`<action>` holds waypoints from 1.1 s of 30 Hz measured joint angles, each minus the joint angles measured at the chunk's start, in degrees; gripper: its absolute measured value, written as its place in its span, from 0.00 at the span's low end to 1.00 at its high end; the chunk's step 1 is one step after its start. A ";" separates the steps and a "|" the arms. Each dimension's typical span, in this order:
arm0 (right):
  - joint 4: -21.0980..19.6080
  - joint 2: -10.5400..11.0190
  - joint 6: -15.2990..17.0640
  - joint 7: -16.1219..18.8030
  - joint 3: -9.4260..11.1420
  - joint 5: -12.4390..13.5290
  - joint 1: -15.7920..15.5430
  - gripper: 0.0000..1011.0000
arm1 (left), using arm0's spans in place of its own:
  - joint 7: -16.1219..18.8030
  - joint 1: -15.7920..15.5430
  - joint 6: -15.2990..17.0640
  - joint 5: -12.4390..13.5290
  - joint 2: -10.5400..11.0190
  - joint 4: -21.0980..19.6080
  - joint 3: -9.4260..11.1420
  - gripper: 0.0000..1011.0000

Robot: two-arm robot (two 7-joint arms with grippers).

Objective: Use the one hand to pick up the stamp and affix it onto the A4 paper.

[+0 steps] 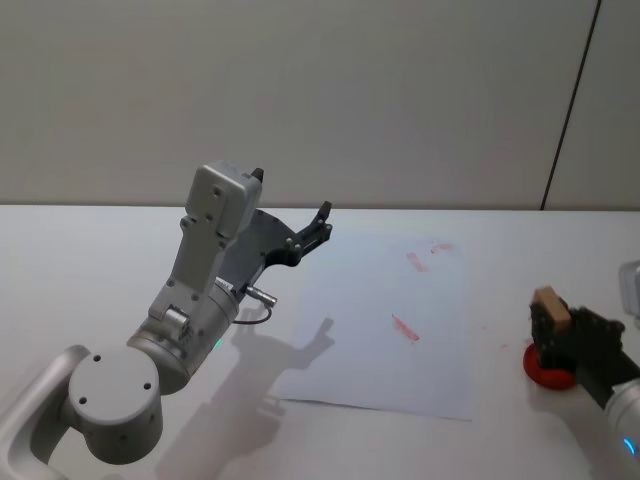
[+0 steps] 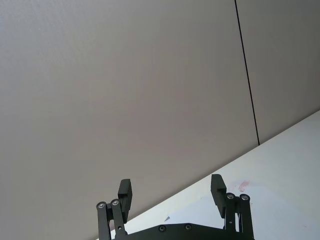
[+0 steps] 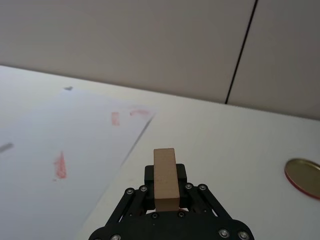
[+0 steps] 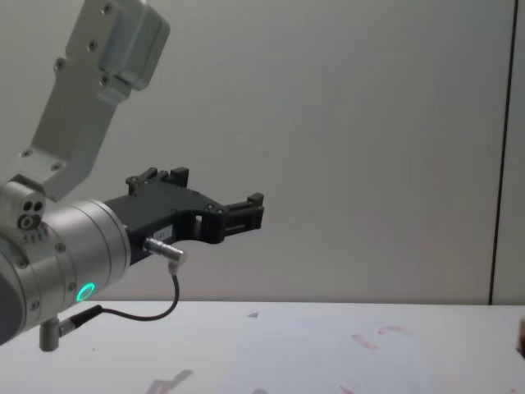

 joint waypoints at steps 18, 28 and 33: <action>-1.57 -2.70 3.11 10.90 -2.03 0.85 4.94 0.22 | 0.00 0.00 0.00 0.00 0.00 0.00 0.00 0.99; 4.92 -6.05 7.22 16.22 -4.72 -3.28 9.97 0.22 | 0.00 0.00 0.00 0.00 0.00 0.00 0.00 0.99; 8.48 -7.36 8.57 17.28 -5.86 -6.18 11.90 0.22 | -0.01 0.00 0.00 0.00 0.00 0.00 0.00 0.99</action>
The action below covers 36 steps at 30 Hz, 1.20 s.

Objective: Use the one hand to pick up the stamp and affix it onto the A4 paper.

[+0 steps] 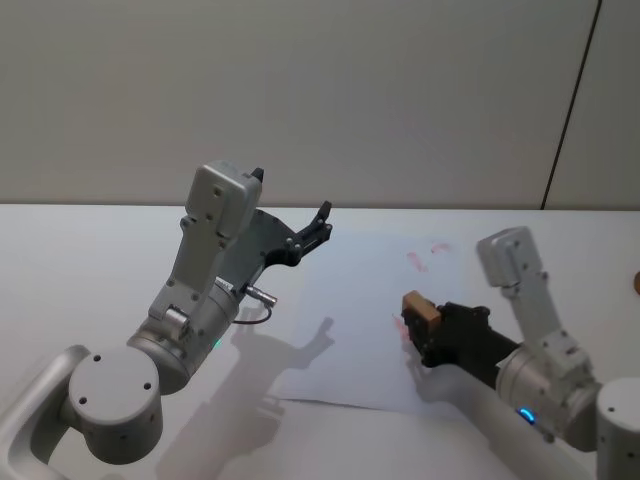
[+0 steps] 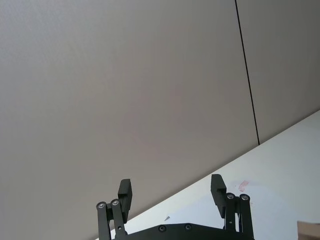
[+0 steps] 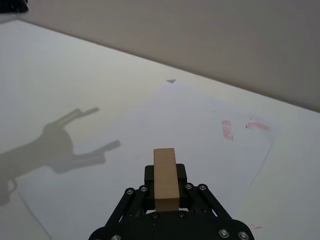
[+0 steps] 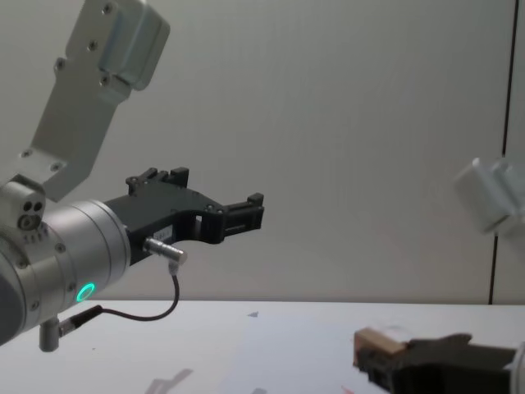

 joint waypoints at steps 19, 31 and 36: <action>5.08 -1.85 3.50 -1.60 -1.52 -2.74 1.91 0.22 | 0.00 0.00 0.00 0.00 0.00 0.00 0.00 0.99; 4.12 -2.13 2.18 -2.83 -1.35 -1.15 1.99 0.22 | 0.01 0.00 0.00 0.00 0.00 0.00 0.00 0.99; 2.78 -2.22 -0.07 -2.85 -1.14 0.03 2.11 0.22 | 0.01 0.00 0.00 0.00 0.00 0.00 0.00 0.99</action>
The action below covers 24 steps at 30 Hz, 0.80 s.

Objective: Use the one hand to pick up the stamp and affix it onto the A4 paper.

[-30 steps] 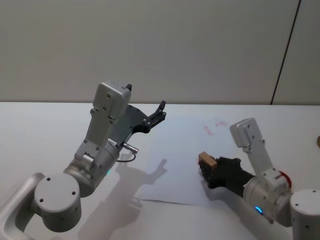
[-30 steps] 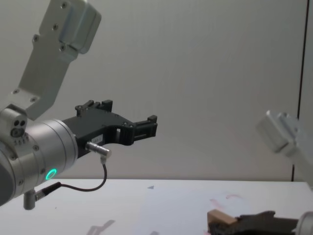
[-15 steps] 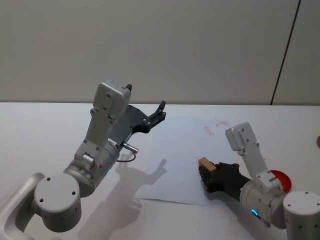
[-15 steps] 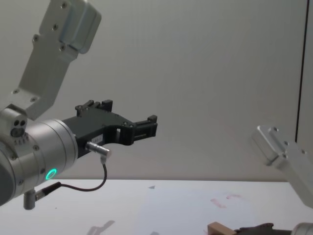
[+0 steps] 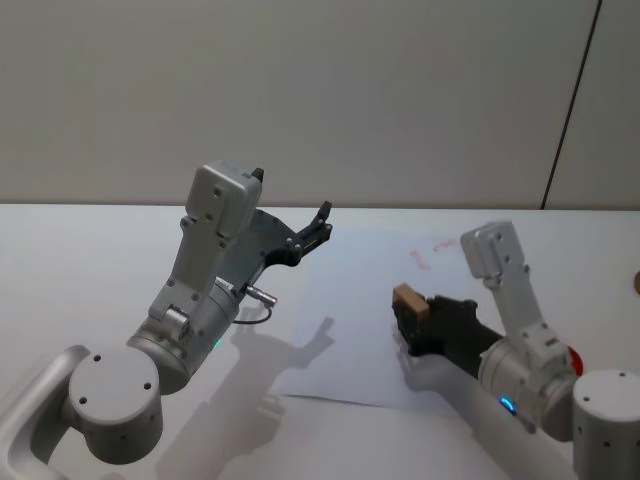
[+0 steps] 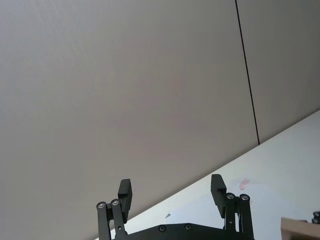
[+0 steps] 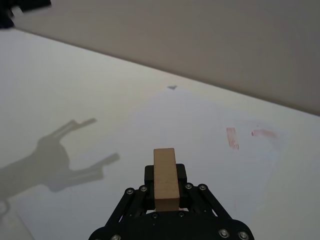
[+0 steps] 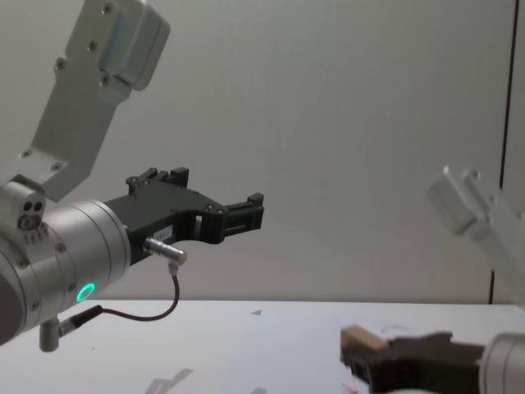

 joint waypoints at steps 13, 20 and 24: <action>-6.35 0.99 -3.08 -0.26 1.23 4.46 -1.02 0.22 | 0.00 0.00 0.00 0.00 0.00 0.00 0.00 0.99; -10.78 3.47 -1.90 -2.64 2.76 6.42 -3.62 0.22 | 0.00 0.00 0.00 0.00 0.00 0.00 0.00 0.99; -12.80 5.00 -0.76 -4.18 3.65 7.03 -5.16 0.22 | 0.00 0.00 0.00 0.00 0.00 0.00 0.00 0.99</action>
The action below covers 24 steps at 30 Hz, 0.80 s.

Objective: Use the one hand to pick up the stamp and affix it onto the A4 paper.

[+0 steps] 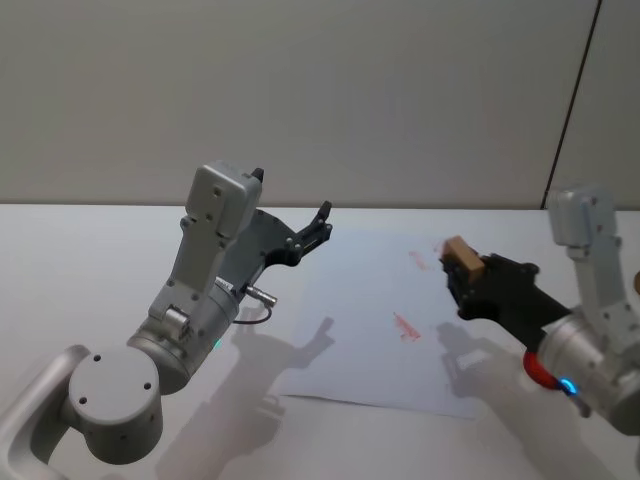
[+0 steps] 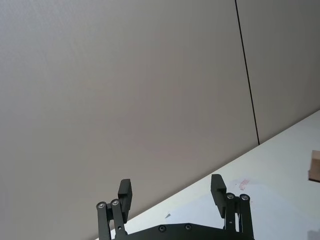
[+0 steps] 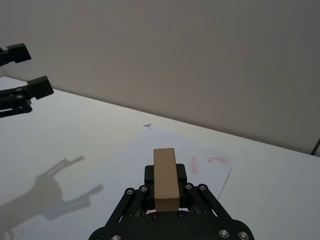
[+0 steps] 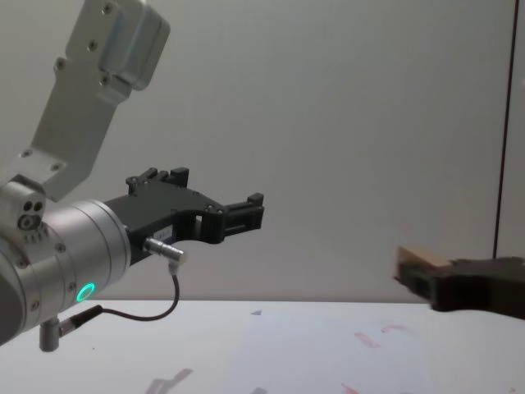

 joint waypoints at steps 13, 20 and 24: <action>-5.25 4.70 2.73 -5.04 2.88 0.77 -4.81 0.22 | 0.00 0.00 0.00 0.00 0.00 0.00 0.00 0.99; -7.00 6.69 4.14 -7.65 4.30 0.79 -7.11 0.22 | -0.01 0.00 0.00 0.00 0.00 0.00 0.00 0.99; -7.55 7.35 4.75 -8.39 4.80 0.88 -7.94 0.22 | -0.01 0.00 0.00 0.00 0.00 0.00 0.00 0.99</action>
